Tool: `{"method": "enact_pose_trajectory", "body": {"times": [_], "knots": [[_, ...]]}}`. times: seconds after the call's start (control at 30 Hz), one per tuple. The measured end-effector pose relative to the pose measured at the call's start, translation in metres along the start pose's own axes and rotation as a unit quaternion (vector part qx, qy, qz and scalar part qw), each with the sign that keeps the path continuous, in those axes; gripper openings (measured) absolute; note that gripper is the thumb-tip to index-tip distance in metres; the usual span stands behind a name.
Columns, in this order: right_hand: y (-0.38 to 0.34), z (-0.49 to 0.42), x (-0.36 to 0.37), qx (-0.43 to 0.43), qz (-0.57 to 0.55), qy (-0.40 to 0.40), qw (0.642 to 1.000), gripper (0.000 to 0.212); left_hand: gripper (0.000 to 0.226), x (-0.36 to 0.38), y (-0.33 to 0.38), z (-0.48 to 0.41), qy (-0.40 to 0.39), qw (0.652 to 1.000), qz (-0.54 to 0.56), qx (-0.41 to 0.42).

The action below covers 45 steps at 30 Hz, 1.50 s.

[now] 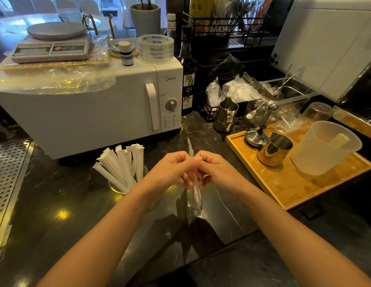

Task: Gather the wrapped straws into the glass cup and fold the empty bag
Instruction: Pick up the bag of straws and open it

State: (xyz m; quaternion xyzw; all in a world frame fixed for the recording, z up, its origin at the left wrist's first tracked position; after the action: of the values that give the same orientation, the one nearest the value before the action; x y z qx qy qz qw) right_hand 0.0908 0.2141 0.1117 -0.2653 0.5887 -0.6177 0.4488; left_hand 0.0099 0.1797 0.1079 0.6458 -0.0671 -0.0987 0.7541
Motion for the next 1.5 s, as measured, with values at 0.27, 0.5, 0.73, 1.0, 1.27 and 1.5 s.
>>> {"method": "enact_pose_trajectory", "body": {"times": [0.27, 0.5, 0.73, 1.0, 1.27, 1.5], "knots": [[0.008, -0.003, -0.001, -0.015, -0.053, 0.025, 0.998, 0.025, 0.023, 0.001, -0.002, 0.0, -0.004, 0.999, -0.043, -0.012], [0.014, -0.001, 0.0, -0.021, -0.075, 0.068, 0.995, 0.029, 0.028, -0.004, -0.004, -0.001, 0.056, 0.997, -0.054, 0.003], [0.014, -0.004, 0.0, 0.014, -0.02, 0.09, 0.996, 0.039, 0.024, 0.001, 0.002, -0.003, 0.078, 0.988, -0.126, 0.035], [0.018, -0.006, -0.007, 0.005, -0.055, 0.104, 0.993, 0.032, 0.035, 0.001, 0.004, -0.007, 0.071, 0.988, -0.131, 0.042], [0.025, -0.013, -0.002, -0.037, -0.256, 0.09, 0.962, 0.028, 0.034, 0.0, -0.006, -0.005, 0.136, 0.988, 0.061, 0.048], [0.016, -0.003, -0.01, 0.006, -0.011, 0.052, 0.999, 0.03, 0.032, -0.013, -0.003, 0.006, 0.161, 0.983, -0.085, 0.033]]}}
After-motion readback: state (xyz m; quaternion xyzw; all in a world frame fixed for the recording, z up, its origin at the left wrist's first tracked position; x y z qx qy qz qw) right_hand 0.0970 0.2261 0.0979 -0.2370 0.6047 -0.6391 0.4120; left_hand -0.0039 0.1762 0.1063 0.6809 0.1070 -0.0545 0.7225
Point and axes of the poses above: each hand's wrist, its own z-axis away from the middle knuckle, its own x-axis out of the palm, y = z × x, the point moved 7 cm from there along -z, towards the middle knuckle, and after that the axes turned 13 degrees about -y, right-handed, at the moved point
